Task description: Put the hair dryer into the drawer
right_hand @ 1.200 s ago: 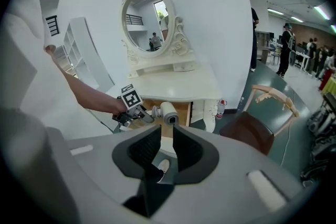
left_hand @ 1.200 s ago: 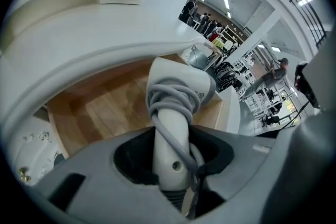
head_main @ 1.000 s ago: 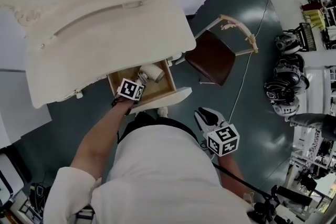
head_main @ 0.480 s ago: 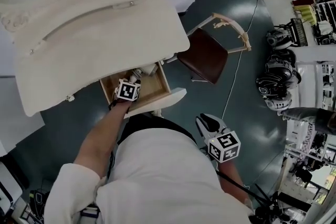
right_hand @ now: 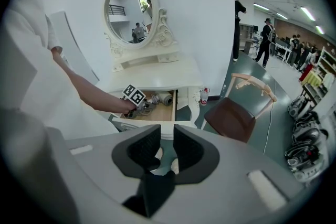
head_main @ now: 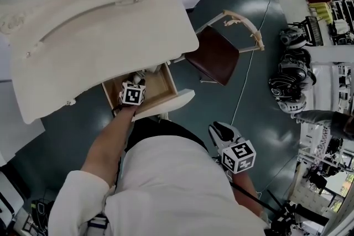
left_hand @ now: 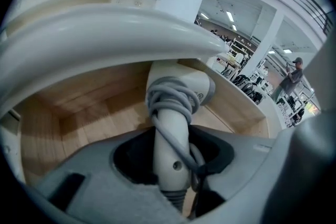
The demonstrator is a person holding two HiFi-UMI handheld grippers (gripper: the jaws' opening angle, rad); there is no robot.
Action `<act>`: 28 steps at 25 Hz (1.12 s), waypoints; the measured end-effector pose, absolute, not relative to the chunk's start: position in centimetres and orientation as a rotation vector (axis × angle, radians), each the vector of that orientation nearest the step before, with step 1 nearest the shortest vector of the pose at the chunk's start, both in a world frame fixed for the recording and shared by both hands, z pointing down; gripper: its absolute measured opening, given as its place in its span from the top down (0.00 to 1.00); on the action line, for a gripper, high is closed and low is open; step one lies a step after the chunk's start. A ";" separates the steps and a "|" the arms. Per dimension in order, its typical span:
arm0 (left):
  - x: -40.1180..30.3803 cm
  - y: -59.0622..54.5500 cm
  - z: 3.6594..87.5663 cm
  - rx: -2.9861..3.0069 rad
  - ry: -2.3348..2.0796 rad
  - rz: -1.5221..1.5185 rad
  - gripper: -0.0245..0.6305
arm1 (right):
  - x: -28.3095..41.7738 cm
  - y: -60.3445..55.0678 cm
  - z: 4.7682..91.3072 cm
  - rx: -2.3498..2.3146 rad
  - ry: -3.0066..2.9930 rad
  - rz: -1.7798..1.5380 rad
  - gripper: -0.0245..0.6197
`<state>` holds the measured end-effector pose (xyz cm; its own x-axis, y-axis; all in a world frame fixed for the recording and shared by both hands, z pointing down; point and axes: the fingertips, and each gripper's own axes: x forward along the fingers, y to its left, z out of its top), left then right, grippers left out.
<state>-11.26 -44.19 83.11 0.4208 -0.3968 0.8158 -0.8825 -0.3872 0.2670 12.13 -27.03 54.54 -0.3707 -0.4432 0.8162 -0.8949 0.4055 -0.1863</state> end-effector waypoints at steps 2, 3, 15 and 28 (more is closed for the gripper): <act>-11.2 -44.2 83.6 1.955 -1.090 0.870 0.71 | 12.2 -27.1 54.8 1.132 -1.974 0.838 0.84; -11.2 -44.2 83.7 1.955 -1.090 0.873 0.71 | 12.3 -27.1 54.9 1.130 -1.975 0.839 0.84; -11.4 -43.9 83.8 1.946 -1.075 0.934 0.64 | 12.9 -27.5 54.8 1.101 -2.011 0.830 0.84; -12.6 -42.7 79.7 1.924 -1.143 0.949 0.60 | 13.2 -27.5 55.2 1.021 -2.128 0.821 0.84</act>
